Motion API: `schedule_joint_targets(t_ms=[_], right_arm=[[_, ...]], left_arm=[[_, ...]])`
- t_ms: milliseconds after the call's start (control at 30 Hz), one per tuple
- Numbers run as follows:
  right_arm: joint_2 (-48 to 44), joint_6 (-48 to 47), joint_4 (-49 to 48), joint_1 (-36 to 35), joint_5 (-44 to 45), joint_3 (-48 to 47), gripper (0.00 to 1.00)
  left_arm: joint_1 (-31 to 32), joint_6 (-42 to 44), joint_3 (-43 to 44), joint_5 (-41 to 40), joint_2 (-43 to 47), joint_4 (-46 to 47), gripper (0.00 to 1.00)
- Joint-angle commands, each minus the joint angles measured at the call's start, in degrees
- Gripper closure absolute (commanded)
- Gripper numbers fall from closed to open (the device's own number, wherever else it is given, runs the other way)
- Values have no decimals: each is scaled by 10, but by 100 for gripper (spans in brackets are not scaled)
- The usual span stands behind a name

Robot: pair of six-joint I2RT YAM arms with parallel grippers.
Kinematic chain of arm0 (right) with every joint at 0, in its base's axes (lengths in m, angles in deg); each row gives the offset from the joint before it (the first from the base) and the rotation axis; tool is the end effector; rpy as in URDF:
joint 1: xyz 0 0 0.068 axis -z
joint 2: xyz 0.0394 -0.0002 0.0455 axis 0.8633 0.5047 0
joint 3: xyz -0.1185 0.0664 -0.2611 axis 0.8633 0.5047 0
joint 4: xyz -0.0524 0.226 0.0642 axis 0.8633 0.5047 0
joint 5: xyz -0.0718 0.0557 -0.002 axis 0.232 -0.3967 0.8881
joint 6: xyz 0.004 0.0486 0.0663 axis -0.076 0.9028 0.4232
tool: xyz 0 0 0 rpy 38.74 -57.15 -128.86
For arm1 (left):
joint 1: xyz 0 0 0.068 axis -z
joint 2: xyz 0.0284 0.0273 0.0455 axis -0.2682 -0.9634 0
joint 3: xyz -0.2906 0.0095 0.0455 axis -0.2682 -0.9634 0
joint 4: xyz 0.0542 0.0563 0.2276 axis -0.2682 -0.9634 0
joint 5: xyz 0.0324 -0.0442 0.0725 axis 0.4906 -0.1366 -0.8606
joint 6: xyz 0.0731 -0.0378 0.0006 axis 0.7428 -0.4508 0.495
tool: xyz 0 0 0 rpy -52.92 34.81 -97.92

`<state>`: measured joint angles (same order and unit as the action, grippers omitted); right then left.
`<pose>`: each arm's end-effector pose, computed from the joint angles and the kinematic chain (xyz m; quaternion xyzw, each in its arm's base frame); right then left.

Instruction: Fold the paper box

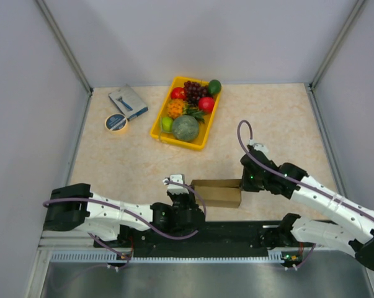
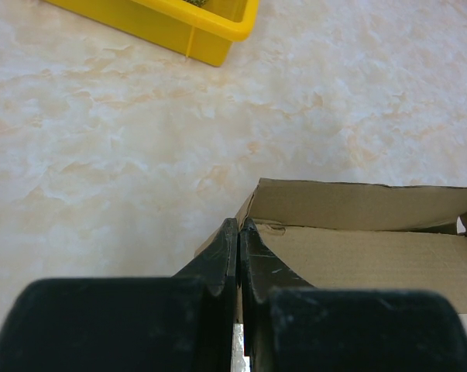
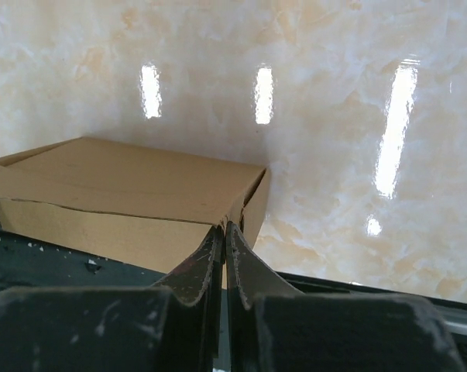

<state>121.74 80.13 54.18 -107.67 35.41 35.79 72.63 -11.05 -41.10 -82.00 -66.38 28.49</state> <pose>0.1204 0.1107 0.2524 0.0184 0.9584 0.1240 0.2565 0.0736 -0.2189 0.2118 -0.0604 0.7962 -0.1786 0.5749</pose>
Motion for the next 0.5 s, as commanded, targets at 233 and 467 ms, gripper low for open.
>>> schedule_joint_targets(t_ms=[233, 467], right_arm=[[-44, -52, -43, -32, 30, 94, 100], [-51, -63, -12, -31, 19, 78, 100]], left_arm=[[8, -23, -30, 108, -17, -86, 100], [8, -28, -37, 107, -10, -87, 100]])
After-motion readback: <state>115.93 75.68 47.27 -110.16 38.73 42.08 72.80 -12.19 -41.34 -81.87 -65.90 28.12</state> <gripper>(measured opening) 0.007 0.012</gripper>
